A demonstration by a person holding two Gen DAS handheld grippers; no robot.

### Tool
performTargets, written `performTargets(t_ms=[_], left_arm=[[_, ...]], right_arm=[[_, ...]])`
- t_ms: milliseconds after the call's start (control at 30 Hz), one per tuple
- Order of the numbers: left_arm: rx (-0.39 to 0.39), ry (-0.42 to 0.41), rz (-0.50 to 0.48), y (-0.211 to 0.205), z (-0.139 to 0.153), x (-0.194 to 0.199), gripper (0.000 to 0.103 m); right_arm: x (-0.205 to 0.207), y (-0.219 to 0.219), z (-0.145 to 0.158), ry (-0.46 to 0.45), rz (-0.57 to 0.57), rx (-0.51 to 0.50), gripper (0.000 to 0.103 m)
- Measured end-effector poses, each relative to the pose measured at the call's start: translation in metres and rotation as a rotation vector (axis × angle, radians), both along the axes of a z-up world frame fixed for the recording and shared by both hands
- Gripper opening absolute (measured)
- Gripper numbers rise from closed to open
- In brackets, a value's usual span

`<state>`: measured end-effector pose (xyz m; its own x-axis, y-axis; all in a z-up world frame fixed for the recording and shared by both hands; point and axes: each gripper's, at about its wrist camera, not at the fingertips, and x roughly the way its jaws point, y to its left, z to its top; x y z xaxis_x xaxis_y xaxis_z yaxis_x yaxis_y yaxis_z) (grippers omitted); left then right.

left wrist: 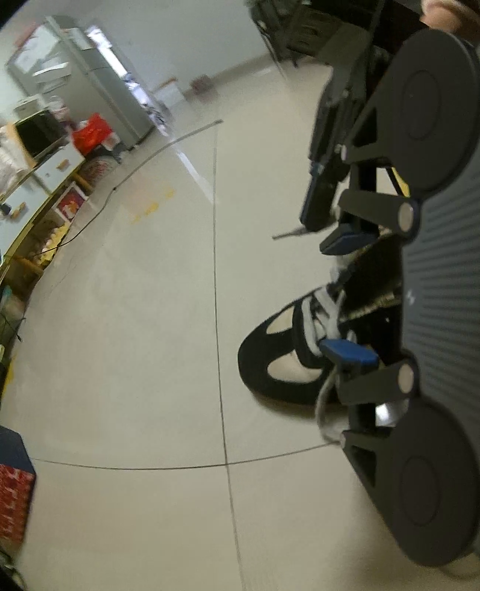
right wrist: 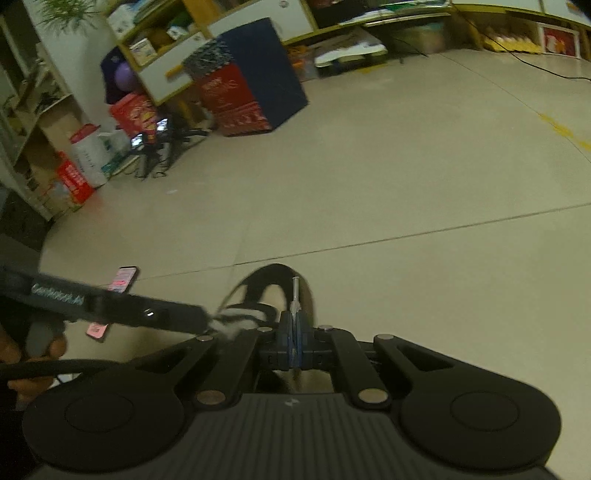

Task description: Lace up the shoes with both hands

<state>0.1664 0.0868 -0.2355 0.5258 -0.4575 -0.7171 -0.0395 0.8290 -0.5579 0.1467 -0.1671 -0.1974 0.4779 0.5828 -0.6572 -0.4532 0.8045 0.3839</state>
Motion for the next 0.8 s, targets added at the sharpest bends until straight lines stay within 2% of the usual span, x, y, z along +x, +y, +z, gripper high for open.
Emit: performTargets(t_ms=[500, 800], left_arm=[[-0.14, -0.034, 0.014, 0.002, 0.007, 0.006, 0.052], [-0.196, 0.004, 0.048, 0.007, -0.001, 0.008, 0.052]], right_arm=[[0.007, 0.044, -0.001, -0.01, 0.115, 0.001, 0.003], [0.006, 0.048, 0.006, -0.028, 0.146, 0.009, 0.003]])
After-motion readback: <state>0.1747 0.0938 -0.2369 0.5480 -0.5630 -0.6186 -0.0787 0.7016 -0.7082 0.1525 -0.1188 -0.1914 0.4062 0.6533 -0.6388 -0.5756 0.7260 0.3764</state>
